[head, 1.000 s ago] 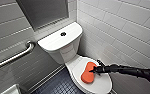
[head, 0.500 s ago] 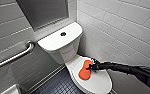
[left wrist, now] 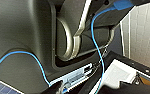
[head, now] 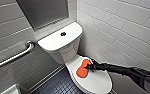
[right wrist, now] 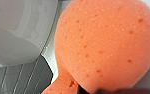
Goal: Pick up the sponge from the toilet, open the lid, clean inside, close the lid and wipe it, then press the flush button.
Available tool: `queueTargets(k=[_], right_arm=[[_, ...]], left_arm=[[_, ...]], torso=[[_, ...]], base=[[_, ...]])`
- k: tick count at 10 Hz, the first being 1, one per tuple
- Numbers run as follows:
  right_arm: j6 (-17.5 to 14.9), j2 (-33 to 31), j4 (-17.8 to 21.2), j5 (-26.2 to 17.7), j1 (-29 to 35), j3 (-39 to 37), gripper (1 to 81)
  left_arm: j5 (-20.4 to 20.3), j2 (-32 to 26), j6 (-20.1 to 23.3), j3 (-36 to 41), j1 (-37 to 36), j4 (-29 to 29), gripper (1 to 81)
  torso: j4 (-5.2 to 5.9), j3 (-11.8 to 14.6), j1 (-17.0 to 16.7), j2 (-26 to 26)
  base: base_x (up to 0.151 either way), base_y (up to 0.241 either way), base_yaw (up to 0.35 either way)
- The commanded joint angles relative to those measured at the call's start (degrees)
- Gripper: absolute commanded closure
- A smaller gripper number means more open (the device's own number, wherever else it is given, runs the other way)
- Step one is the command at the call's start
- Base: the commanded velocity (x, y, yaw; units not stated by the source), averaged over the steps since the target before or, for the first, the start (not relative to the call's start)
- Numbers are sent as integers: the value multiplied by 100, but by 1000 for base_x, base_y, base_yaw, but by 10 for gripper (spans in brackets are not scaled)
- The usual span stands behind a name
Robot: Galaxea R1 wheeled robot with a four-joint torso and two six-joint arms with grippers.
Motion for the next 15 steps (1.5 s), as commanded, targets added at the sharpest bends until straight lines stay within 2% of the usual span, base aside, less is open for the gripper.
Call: queueTargets(k=[1, 6, 10, 15], right_arm=[[32, -706, -70, 11, 115, 862, 811], [32, -1988, -53, 284, -676, 1872, 811], [32, -3379, -61, 803, -1372, 3060, 811], [23, -4311, -289, 1576, -2936, 3544, 811]], left_arm=[[219, -35, -11, 125, 217, -57, 10], [219, -17, -3, 125, 217, -4, 10], [210, -35, -3, 125, 217, 31, 10], [210, -88, 6, 134, 261, 40, 10]], torso=[[0, 0, 0, 0], [0, 0, 0, 0], [0, 0, 0, 0], [0, 2, 0, 0]], base=[[0, 0, 0], [0, 0, 0], [0, 0, 0], [0, 0, 0]])
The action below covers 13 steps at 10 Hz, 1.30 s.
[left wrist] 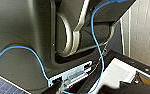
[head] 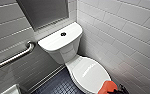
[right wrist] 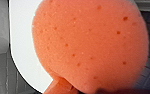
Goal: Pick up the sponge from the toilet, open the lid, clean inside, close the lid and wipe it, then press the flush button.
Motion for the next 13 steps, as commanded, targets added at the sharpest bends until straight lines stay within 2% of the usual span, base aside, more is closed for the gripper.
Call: queueTargets(k=[1, 3, 6, 10, 13], right_arm=[[1, -882, -202, -320, -679, 455, 811], [-17, -1102, -210, -30, -1137, 543, 811], [-52, -1427, -325, -100, -1025, 1307, 811], [-43, -1761, -457, -747, -111, 2220, 811], [105, -1438, -369, -1600, 1119, 2354, 811]], left_arm=[[215, -89, 4, 159, 180, 23, 10], [215, -89, 12, 159, 189, 32, 10], [215, -63, 100, 176, 180, 32, 10], [215, -36, 100, 167, 172, 32, 10], [215, -36, 100, 159, 163, 32, 10]], torso=[[0, 0, 0, 0], [0, 0, 0, 0], [0, 0, 0, -2], [0, 0, 0, -2], [0, 0, 0, -2]], base=[[0, 0, 0], [0, 0, 0], [0, 0, 0], [0, 0, 0], [0, 0, 0]])
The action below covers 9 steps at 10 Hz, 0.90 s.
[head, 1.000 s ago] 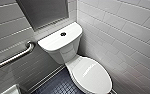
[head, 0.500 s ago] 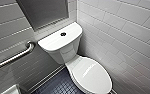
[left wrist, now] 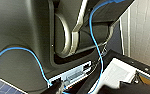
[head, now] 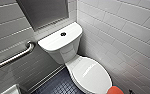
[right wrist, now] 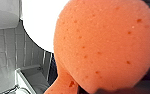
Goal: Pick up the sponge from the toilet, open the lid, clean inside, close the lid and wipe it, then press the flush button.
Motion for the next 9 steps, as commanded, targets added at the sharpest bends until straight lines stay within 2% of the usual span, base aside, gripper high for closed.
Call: queueTargets(k=[1, 2, 4, 5, 7, 8, 9], right_arm=[[323, 188, -37, -1286, 1433, 202, 811], [490, 557, -54, -1611, 1802, -35, 811], [1095, 1304, -352, -2209, 2419, -457, 811], [1449, 1623, -652, -2405, 2640, -608, 811], [2492, 2420, -1669, -2940, 3087, -923, 811], [2801, 2849, -2004, -3055, 3247, -1159, 811], [2829, 3256, -2068, -3055, 3370, -1520, 811]], left_arm=[[221, -52, 46, 159, 167, 27, 10], [221, -43, 46, 167, 158, 27, 10], [221, -43, 46, 142, 149, 27, 10], [221, -43, 46, 141, 149, 27, 10], [221, -34, 46, 141, 141, 27, 10], [221, -34, 46, 141, 140, 18, 10], [221, -34, 46, 142, 149, 18, 10]], torso=[[0, 0, 0, 0], [0, 0, 0, 0], [-2, 0, 0, 0], [-2, 0, 0, 0], [-2, 0, 0, 0], [-2, 0, 0, 0], [-2, 0, 0, 0]], base=[[0, 0, 0], [0, 0, 0], [0, 0, 0], [0, 0, 0], [0, 0, 0], [0, 0, 0], [0, 0, 0]])
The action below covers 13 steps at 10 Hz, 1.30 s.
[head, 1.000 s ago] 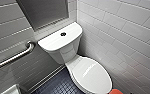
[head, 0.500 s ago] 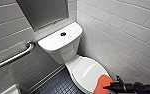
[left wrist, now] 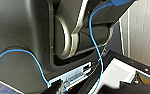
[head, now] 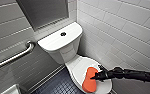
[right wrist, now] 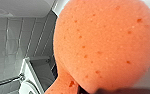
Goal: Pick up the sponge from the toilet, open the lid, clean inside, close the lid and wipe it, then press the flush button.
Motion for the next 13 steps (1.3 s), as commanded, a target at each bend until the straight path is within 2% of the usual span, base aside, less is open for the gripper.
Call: queueTargets(k=[1, 2, 3, 4, 7, 10, 13], right_arm=[[792, 1058, -803, -556, 1009, -960, 811], [775, 1322, -812, -373, 1001, -1294, 811], [722, 1577, -837, 389, 948, -1663, 811], [722, 1865, -926, 701, 957, -2100, 811], [696, 2833, -935, 1088, 1079, -3368, 811], [696, 3169, -926, 1115, 1195, -3538, 811], [696, 3283, -944, 1166, 642, -3739, 811]], left_arm=[[223, -30, 39, 149, 172, 9, 10], [223, -22, 31, 141, 172, 0, 10], [223, -22, 31, 141, 172, -26, 10], [232, -30, 31, 141, 172, -61, 10], [232, -48, 13, 141, 172, -87, 10], [232, -39, 22, 141, 172, -79, 10], [232, -48, 13, 141, 198, -87, 10]], torso=[[0, 0, 0, 0], [0, 0, 0, 0], [0, 0, 0, 0], [0, 0, 0, 0], [0, -2, 0, 0], [0, -2, 0, 0], [0, -2, 2, 0]], base=[[0, 0, 0], [0, 0, 0], [0, 0, 0], [0, 0, 0], [0, 0, 0], [0, 0, 0], [0, 0, 0]])
